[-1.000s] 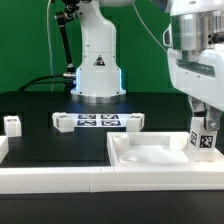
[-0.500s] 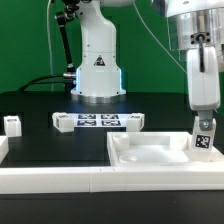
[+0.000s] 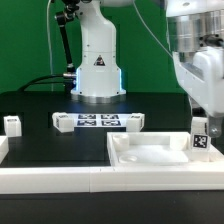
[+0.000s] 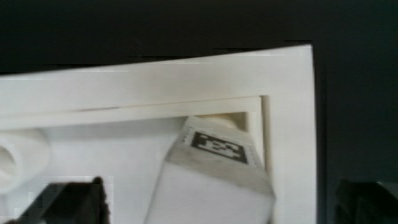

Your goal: Assemble square table

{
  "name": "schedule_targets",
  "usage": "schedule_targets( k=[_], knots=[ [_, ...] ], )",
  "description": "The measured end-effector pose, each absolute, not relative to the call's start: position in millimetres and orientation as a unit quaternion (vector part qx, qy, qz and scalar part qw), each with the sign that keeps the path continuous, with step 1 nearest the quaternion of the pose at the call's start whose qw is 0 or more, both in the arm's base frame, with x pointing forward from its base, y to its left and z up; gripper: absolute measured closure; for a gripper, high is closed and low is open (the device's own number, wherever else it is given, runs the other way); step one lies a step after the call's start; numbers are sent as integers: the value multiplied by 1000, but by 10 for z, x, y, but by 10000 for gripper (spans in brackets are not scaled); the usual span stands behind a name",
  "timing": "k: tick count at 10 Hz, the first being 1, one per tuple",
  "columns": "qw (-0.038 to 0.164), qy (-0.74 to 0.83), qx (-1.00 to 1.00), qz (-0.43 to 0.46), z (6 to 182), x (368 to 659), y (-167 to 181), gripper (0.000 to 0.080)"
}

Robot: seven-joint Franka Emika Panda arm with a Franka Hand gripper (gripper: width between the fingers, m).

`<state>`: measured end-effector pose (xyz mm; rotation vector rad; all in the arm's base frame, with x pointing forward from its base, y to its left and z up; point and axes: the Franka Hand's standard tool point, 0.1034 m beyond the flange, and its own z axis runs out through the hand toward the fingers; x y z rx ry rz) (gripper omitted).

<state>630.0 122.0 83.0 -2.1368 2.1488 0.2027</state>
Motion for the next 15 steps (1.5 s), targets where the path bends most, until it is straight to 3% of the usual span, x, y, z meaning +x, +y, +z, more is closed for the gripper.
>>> schedule_targets(
  k=[4,5,6,7,9,15],
  knots=[
    [62,591,-802,58,826,6299,1216,151],
    [56,552,-830,59,821,6273,1210,151],
    [29,473,-877,73,812,6207,1195,151],
    [16,427,-902,70,815,6232,1193,151],
    [9,334,-940,63,807,6230,1204,151],
    [22,139,-988,58,812,6246,1183,151]
  ],
)
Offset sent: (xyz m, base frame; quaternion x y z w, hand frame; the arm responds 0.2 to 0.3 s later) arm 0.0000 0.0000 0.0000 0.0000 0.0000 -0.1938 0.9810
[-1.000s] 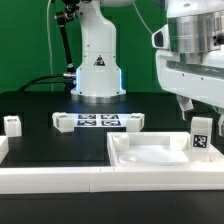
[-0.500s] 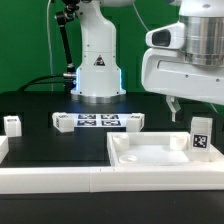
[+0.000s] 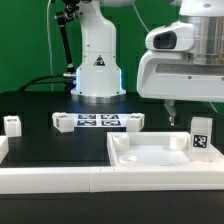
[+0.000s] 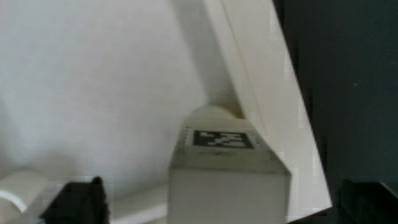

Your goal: Assemble square table

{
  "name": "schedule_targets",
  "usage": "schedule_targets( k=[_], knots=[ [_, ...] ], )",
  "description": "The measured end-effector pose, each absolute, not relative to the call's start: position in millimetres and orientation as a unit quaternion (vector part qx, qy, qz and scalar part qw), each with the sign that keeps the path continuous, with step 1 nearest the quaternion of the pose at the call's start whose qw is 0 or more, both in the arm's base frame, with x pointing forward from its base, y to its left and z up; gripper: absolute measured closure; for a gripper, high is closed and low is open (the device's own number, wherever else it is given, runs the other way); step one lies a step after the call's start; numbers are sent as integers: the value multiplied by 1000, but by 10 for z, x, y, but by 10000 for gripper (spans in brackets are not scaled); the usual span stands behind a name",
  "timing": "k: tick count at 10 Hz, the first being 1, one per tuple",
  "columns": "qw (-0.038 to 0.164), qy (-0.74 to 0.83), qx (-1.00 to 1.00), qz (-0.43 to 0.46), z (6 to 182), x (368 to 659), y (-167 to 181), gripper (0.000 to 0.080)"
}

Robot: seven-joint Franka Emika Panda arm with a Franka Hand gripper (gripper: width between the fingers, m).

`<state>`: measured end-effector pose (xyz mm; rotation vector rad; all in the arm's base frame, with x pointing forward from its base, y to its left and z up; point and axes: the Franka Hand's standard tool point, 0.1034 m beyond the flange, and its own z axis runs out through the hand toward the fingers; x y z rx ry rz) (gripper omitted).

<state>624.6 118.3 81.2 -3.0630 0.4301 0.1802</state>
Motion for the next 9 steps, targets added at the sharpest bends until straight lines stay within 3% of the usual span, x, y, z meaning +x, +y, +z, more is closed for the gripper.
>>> schedule_targets(
  k=[1,3,4,5,9],
  knots=[
    [23,112,-992,58,812,6246,1176,151],
    [23,118,-991,58,812,6247,1176,374],
    [23,119,-991,58,812,6247,1176,374],
    [23,130,-990,58,812,6247,1177,512],
    [18,226,-972,60,812,6246,1182,512]
  ],
)
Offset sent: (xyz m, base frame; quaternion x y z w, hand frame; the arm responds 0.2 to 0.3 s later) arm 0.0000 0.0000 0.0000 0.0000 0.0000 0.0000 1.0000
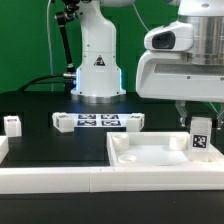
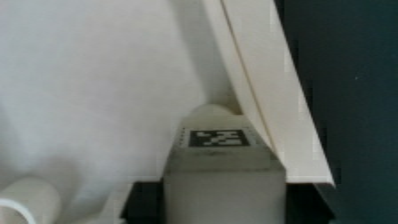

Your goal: Assemble square table

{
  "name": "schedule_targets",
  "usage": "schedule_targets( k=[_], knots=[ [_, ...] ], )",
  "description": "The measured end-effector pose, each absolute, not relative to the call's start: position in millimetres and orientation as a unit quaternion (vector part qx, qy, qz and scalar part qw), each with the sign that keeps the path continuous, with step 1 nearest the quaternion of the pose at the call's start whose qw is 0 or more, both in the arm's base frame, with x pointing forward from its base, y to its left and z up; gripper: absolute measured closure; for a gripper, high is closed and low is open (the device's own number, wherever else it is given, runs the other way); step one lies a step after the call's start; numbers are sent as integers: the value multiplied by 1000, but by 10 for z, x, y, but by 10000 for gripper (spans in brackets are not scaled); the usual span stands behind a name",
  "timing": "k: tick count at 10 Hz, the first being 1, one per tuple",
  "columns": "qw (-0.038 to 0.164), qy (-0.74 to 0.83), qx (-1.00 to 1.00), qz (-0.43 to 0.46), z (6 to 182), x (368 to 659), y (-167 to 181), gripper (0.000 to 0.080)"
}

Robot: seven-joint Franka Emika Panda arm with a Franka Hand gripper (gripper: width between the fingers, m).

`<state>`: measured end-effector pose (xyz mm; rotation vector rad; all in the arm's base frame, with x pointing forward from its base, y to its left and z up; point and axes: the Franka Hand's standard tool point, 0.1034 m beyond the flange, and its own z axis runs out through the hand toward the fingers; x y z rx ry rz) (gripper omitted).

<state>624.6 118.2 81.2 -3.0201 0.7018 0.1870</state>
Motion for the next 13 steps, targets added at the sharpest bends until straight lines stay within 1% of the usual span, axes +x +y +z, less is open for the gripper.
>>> schedule_targets(
  k=[1,2,3,5,6,13],
  knots=[
    [24,287,-956,55,811,6262,1190,512],
    [39,351,-935,44,809,6265,1182,512],
    [50,388,-920,34,810,6246,1174,511],
    [47,459,-886,36,810,6233,1207,511],
    [38,459,-887,42,812,6230,1217,511],
    [36,658,-751,48,819,6256,1228,509]
  ],
)
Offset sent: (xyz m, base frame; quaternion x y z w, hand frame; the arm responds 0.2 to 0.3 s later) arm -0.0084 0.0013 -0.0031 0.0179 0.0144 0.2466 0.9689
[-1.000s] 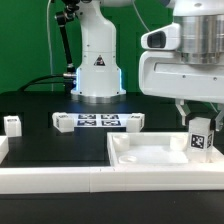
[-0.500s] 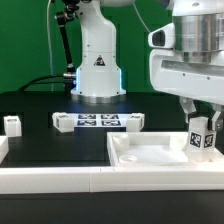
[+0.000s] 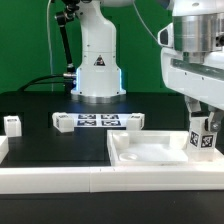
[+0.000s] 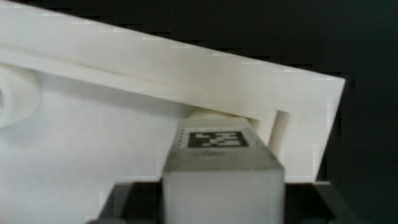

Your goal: Assemble square table

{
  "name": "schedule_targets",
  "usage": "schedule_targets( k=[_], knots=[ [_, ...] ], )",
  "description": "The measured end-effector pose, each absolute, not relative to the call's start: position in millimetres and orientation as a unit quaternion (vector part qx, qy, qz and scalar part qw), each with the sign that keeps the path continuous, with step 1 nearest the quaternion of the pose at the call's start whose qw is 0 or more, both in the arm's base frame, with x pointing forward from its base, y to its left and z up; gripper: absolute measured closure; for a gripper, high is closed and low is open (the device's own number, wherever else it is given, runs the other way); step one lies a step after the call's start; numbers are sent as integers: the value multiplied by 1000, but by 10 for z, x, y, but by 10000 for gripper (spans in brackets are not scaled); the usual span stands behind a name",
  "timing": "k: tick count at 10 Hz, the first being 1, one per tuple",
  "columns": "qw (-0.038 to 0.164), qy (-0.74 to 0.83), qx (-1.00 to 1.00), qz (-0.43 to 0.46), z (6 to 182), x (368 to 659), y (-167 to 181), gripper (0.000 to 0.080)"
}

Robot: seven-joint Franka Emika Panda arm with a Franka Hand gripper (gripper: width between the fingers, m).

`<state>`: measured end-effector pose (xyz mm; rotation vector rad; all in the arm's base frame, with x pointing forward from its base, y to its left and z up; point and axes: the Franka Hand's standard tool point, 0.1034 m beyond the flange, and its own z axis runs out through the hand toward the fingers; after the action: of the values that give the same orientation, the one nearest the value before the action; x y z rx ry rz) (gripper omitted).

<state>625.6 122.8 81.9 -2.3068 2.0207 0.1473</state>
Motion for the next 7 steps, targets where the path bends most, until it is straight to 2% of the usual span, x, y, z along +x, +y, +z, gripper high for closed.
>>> schedule_targets(
  k=[5,7],
  knots=[
    [14,794,-607,38,845,6238,1265,509],
    [12,809,-587,33,854,6240,1281,509]
  ],
)
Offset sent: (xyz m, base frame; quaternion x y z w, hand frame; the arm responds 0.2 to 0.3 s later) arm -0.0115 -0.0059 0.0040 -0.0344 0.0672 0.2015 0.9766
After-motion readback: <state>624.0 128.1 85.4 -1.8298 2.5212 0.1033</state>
